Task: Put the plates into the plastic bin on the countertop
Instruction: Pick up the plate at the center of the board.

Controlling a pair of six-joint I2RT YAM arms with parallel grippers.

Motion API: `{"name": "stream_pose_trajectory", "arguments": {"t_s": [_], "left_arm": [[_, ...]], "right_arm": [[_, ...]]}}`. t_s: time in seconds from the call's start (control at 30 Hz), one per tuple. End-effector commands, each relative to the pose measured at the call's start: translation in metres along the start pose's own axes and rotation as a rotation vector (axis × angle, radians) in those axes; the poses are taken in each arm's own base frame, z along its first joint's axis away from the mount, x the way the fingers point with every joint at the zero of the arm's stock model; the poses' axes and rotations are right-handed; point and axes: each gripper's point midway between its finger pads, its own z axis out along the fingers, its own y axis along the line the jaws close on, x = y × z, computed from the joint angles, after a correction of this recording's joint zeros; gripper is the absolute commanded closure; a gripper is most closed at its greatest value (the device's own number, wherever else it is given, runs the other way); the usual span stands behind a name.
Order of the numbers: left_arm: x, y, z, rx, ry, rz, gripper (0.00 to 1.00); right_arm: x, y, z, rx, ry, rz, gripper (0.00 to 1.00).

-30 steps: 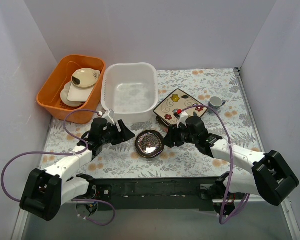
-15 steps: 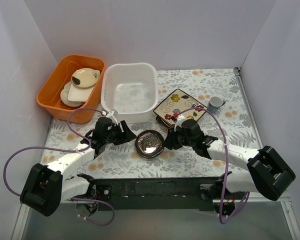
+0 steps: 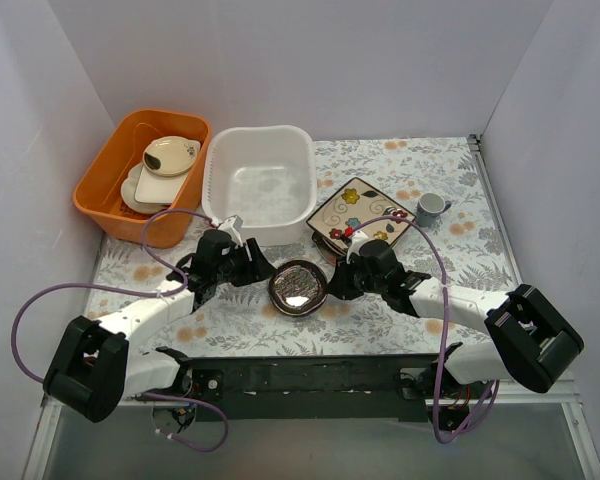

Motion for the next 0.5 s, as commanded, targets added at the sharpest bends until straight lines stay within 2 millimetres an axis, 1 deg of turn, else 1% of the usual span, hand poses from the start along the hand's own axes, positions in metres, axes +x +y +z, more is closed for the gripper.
{"name": "stream_pose_trajectory", "arguments": {"t_s": [0.0,0.13,0.23,0.37,0.47], "left_arm": [[-0.009,-0.007,0.003,-0.002,-0.009,0.036,0.49],[-0.007,-0.009,0.005,0.004,-0.005,0.032,0.5],[-0.002,-0.008,0.009,0.001,0.013,0.037,0.5],[-0.001,-0.013,0.011,0.016,0.014,0.037,0.55],[0.002,-0.013,0.014,0.011,0.027,0.04,0.57]], "right_arm": [[-0.018,0.01,-0.001,-0.025,-0.062,-0.012,0.8],[-0.016,0.01,0.0,-0.026,-0.053,-0.013,0.8],[-0.014,0.009,0.0,-0.027,-0.05,-0.015,0.8],[-0.013,0.011,0.002,-0.037,-0.039,-0.013,0.8],[-0.014,0.012,0.002,-0.041,-0.04,-0.013,0.81]]}}
